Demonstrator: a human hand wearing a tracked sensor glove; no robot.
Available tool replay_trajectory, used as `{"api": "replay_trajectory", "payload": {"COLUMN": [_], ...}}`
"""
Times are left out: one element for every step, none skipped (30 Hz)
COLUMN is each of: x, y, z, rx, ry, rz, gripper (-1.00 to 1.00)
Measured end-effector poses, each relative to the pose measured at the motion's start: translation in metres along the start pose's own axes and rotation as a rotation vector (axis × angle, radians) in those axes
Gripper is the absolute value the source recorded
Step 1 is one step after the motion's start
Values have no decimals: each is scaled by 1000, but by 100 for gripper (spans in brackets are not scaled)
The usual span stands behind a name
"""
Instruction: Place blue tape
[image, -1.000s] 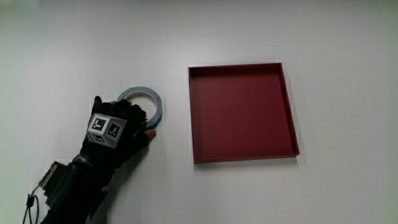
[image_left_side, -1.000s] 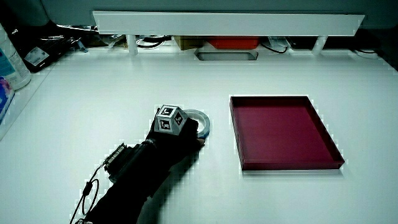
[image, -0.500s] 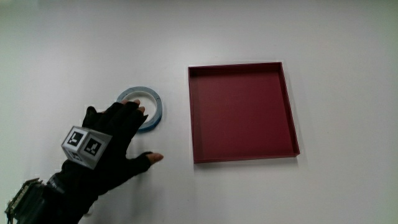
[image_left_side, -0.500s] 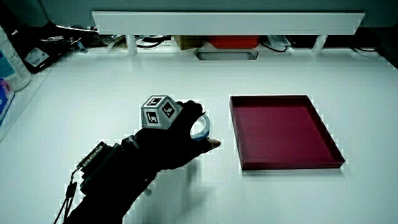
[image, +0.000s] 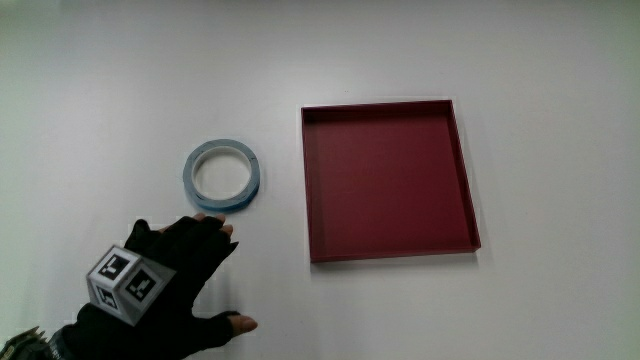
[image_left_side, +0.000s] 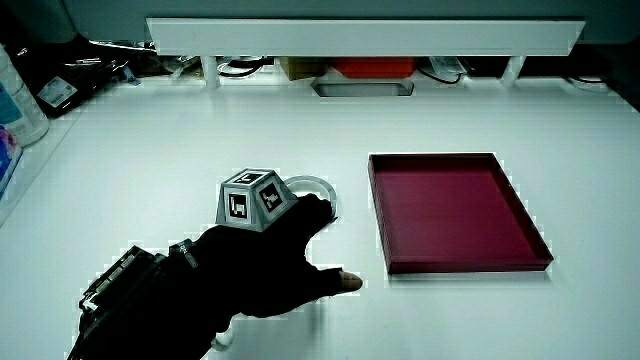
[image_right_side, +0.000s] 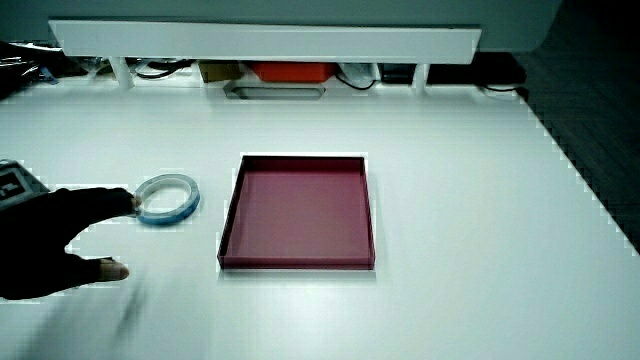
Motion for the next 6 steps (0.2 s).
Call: {"api": "replay_trajectory", "payload": {"x": [0, -3, -4, -3, -3, -5], "y": [-2, -3, -5, -8, -9, -9], "z": [-1, -3, -5, -2, -2, -3], "rx": [-5, 4, 2, -9, -3, 2], "ry": [14, 9, -4, 9, 16, 20], "rz": [-6, -3, 2, 23, 26, 13], "gripper": [-100, -100, -100, -100, -100, -100]}}
